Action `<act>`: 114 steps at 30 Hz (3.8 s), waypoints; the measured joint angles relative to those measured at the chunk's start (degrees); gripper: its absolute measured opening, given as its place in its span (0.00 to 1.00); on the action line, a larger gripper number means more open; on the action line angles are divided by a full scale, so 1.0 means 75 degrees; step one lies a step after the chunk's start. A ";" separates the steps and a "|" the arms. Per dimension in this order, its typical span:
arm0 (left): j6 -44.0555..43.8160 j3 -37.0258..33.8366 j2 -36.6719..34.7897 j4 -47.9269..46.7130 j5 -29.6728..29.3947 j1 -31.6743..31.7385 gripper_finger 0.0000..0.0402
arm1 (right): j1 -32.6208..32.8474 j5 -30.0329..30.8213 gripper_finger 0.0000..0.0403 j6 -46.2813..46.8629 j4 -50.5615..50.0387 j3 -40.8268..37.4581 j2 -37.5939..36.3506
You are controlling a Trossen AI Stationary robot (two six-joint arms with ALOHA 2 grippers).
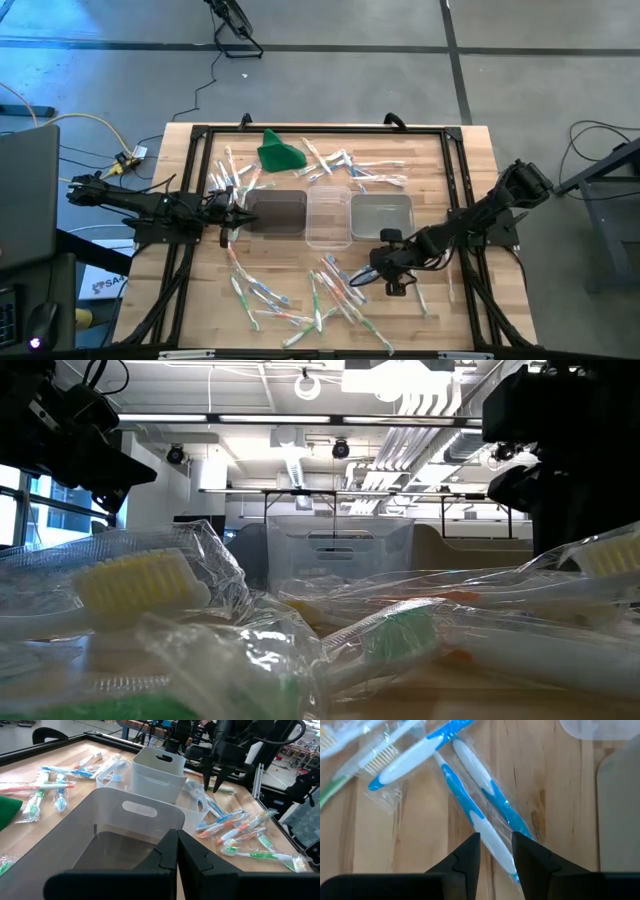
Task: Pick & Place Toothbrushes
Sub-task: Put the blue toothbrush into the gray bin
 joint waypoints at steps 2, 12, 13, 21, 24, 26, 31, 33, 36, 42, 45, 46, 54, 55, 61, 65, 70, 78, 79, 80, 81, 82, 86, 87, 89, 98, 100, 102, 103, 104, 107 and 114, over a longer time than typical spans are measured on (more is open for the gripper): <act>0.0000 0.0000 0.0001 0.0000 0.0000 -0.0002 0.00 | 0.0000 -0.0001 0.26 -0.0004 0.0109 -0.0054 0.0000; 0.0000 0.0000 -0.0002 -0.0003 0.0000 -0.0001 0.00 | 0.0010 -0.0092 0.26 -0.0207 0.0220 -0.0053 0.0424; 0.0000 0.0002 -0.0001 -0.0005 0.0000 0.0000 0.00 | 0.0012 -0.0127 0.26 -0.0210 0.0313 -0.0053 0.0575; 0.0000 0.0000 -0.0001 -0.0006 0.0003 -0.0001 0.00 | 0.0033 -0.0327 0.26 -0.0233 0.0553 -0.0012 0.1157; 0.0000 0.0001 -0.0002 -0.0007 0.0003 -0.0001 0.00 | 0.0032 -0.0341 0.26 -0.0237 0.0547 -0.0015 0.1152; 0.0000 0.0000 0.0001 -0.0006 0.0003 -0.0001 0.00 | 0.0057 -0.0340 0.24 -0.0342 0.0542 -0.0018 0.1137; 0.0000 0.0001 -0.0001 -0.0007 0.0003 -0.0002 0.00 | 0.0070 -0.0412 0.12 -0.0376 0.0538 -0.0021 0.1143; 0.0000 0.0000 0.0001 -0.0009 0.0003 -0.0002 0.00 | 0.0070 -0.0474 0.08 -0.0364 0.0539 -0.0021 0.1148; 0.0000 0.0000 0.0001 -0.0009 0.0003 -0.0001 0.00 | 0.0073 -0.0534 0.04 -0.0386 0.0499 0.0049 0.1151; 0.0000 0.0000 0.0001 -0.0009 0.0003 -0.0002 0.00 | 0.0073 -0.0686 0.04 -0.0836 0.0257 0.0381 0.0975; 0.0000 0.0000 0.0000 -0.0006 0.0003 0.0000 0.00 | 0.0070 -0.0688 0.03 -0.0887 0.0116 0.0615 0.0728; 0.0000 0.0000 0.0001 -0.0006 0.0003 0.0001 0.00 | 0.0079 -0.0685 0.03 -0.0892 -0.0005 0.0678 0.0665; 0.0000 0.0000 0.0001 -0.0003 0.0003 0.0001 0.00 | 0.0157 -0.0339 0.03 -0.0996 -0.0822 0.1338 0.0176; 0.0000 0.0000 -0.0001 -0.0003 0.0003 0.0000 0.00 | 0.0164 -0.0291 0.03 -0.1008 -0.0908 0.1435 0.0134; -0.0003 0.0000 0.0001 -0.0003 0.0003 0.0001 0.00 | 0.0169 -0.0037 0.03 -0.1135 -0.1291 0.2040 -0.0075; 0.0000 0.0001 -0.0002 -0.0003 0.0003 0.0001 0.00 | 0.0169 0.0458 0.03 -0.1350 -0.1521 0.2432 -0.0221; -0.0003 0.0000 0.0001 -0.0003 0.0003 0.0001 0.00 | 0.0152 0.1183 0.03 -0.1357 -0.2295 0.2941 -0.0382; -0.0001 0.0000 -0.0002 0.0000 0.0003 0.0001 0.00 | 0.0045 0.2031 0.03 -0.0559 -0.4039 0.3755 -0.0484; -0.0003 0.0000 -0.0002 0.0000 0.0003 -0.0002 0.00 | 0.0001 0.2093 0.03 -0.0402 -0.4281 0.3842 -0.0484; -0.0003 0.0000 -0.0002 0.0000 0.0000 0.0001 0.00 | -0.0046 0.2151 0.03 -0.0265 -0.4479 0.3902 -0.0484; 0.0000 0.0000 -0.0002 0.0000 0.0003 -0.0001 0.00 | -0.0103 0.2199 0.03 -0.0144 -0.4673 0.3952 -0.0484; -0.0002 0.0000 -0.0001 0.0000 0.0003 -0.0002 0.00 | -0.0170 0.2206 0.03 -0.0029 -0.4881 0.3986 -0.0484; -0.0001 0.0000 -0.0001 0.0000 0.0003 -0.0002 0.00 | -0.0455 0.2191 0.03 0.0548 -0.5906 0.4039 -0.0484; 0.0000 0.0000 -0.0002 0.0000 0.0003 0.0001 0.00 | -0.0529 0.2177 0.03 0.0707 -0.6211 0.4039 -0.0484; -0.0003 0.0000 0.0001 0.0000 0.0003 0.0001 0.00 | -0.0672 0.2153 0.03 0.1018 -0.6792 0.4039 -0.0481; 0.0000 0.0000 -0.0002 0.0000 0.0003 0.0001 0.00 | -0.1360 0.1947 0.03 0.1668 -0.8160 0.4039 -0.0442; 0.0000 0.0000 -0.0002 0.0000 0.0003 0.0001 0.00 | -0.1509 0.1860 0.03 0.1629 -0.8157 0.4039 -0.0376; -0.0002 0.0000 -0.0002 0.0000 0.0003 -0.0001 0.00 | -0.1638 0.1796 0.03 0.1623 -0.8154 0.4036 -0.0281; 0.0000 0.0002 0.0000 0.0000 0.0003 -0.0002 0.00 | -0.1704 0.1798 0.03 0.1623 -0.8179 0.4036 -0.0223; 0.0000 0.0001 0.0001 0.0000 0.0003 -0.0001 0.00 | -0.1758 0.1777 0.03 0.1623 -0.8215 0.4036 -0.0164; 0.0000 0.0000 0.0000 0.0000 0.0003 -0.0002 0.00 | -0.1894 0.1678 0.03 0.1626 -0.8239 0.4033 0.0045; 0.0000 0.0000 -0.0001 -0.0003 0.0003 -0.0002 0.00 | -0.2058 0.1166 0.03 0.1599 -0.8260 0.4028 0.0493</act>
